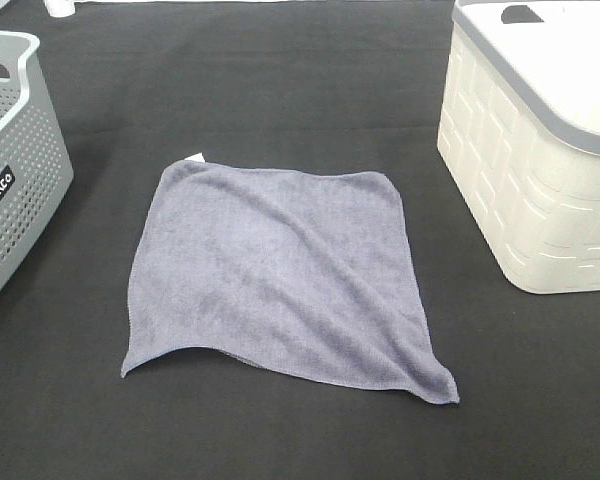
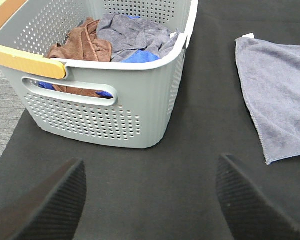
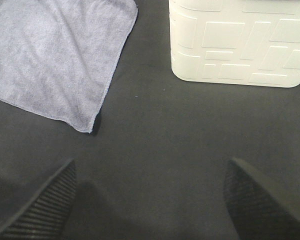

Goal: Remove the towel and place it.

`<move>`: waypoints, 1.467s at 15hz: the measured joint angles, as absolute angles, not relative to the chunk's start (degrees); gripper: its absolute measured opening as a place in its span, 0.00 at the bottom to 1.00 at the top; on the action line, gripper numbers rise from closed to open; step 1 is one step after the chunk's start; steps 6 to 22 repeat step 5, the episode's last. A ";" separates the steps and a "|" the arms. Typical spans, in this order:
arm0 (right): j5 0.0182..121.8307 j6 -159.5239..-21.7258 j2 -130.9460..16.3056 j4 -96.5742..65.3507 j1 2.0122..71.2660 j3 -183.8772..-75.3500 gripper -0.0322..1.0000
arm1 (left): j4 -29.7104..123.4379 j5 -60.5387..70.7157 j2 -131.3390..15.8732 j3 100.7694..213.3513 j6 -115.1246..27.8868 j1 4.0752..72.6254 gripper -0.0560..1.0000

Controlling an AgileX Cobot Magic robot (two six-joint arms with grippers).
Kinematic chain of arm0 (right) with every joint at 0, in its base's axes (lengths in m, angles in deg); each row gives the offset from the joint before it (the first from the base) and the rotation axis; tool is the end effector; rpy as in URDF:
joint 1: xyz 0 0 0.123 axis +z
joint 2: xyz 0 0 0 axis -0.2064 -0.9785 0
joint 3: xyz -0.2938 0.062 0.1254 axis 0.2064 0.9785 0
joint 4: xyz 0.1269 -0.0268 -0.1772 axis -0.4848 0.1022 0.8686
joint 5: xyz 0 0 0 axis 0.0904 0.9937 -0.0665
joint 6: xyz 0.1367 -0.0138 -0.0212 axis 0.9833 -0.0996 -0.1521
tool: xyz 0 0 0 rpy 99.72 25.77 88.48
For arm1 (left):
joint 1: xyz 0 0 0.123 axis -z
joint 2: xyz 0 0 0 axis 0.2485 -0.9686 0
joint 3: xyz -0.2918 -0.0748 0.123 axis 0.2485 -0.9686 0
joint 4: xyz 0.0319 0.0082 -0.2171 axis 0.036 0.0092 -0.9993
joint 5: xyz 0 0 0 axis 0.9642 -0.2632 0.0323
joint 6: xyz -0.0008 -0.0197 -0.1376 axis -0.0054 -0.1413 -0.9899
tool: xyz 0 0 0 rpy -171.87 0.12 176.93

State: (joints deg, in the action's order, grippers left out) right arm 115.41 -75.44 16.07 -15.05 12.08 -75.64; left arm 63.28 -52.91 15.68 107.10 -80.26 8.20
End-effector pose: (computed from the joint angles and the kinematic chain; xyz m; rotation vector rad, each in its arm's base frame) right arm -0.0330 0.0159 0.2220 -0.1525 2.1218 0.0785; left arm -0.0353 0.0026 0.2423 -0.1596 2.0358 0.1003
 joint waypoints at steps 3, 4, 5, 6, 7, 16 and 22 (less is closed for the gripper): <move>115.41 -75.44 16.07 -15.05 12.08 -75.64 0.78 | 62.88 -52.91 15.68 107.10 -80.26 8.20 0.70; 115.41 -75.44 16.07 -15.05 12.08 -75.64 0.78 | 62.77 -52.91 15.68 107.10 -80.26 8.20 0.70; 115.41 -75.44 16.07 -15.05 12.08 -75.64 0.78 | 62.77 -52.91 15.68 107.10 -80.26 8.20 0.70; 115.41 -75.44 16.07 -15.05 12.08 -75.64 0.78 | 62.77 -52.91 15.68 107.10 -80.26 8.20 0.70; 115.41 -75.44 16.07 -15.05 12.08 -75.64 0.78 | 62.77 -52.91 15.68 107.10 -80.26 8.20 0.70; 115.41 -75.44 16.07 -15.05 12.08 -75.64 0.78 | 62.77 -52.91 15.68 107.10 -80.26 8.20 0.70; 115.41 -75.44 16.07 -15.05 12.08 -75.64 0.78 | 62.77 -52.91 15.68 107.10 -80.26 8.20 0.70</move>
